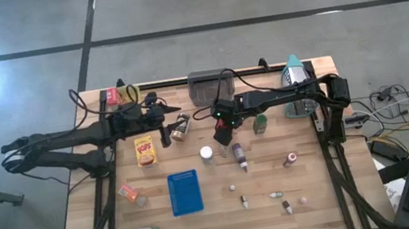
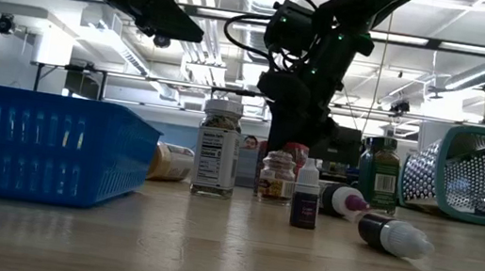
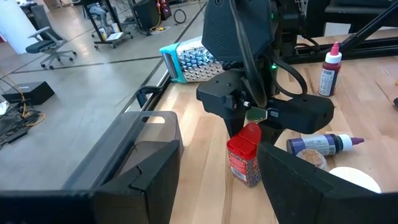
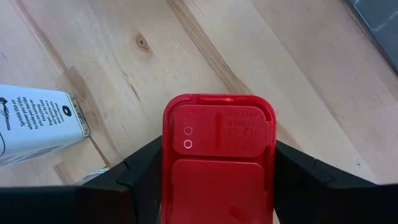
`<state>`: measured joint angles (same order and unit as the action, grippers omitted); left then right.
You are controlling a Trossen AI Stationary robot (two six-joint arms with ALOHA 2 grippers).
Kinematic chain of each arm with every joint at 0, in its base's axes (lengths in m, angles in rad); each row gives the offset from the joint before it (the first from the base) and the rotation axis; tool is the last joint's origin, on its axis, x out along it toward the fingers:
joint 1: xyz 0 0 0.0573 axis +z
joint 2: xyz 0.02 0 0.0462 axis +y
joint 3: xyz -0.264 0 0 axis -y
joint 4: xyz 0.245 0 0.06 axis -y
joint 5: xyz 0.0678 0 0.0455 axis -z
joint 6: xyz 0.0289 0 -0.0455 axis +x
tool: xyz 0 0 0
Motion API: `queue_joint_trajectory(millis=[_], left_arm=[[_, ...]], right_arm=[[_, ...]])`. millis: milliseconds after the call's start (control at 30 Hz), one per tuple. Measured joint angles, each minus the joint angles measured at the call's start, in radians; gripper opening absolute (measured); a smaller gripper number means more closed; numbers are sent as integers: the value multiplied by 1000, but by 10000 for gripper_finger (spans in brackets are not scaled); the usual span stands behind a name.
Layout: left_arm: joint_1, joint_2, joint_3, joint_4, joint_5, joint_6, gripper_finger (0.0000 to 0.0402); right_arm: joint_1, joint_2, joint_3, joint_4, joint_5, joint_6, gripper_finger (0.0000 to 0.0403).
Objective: Pick & Place Kitchen Items
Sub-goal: Put the red spice can into the black bin
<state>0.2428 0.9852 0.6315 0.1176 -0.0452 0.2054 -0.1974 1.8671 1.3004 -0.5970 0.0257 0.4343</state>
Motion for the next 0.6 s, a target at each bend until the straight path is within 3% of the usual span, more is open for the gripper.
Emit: queue_joint_trajectory(millis=[333, 600], left_arm=[[0, 0, 0, -1, 0, 0, 218], [0, 0, 0, 0, 0, 0, 218]], right_arm=[[-4, -2, 56, -64, 0, -45, 230], [-7, -5, 135, -135, -1, -116, 212]])
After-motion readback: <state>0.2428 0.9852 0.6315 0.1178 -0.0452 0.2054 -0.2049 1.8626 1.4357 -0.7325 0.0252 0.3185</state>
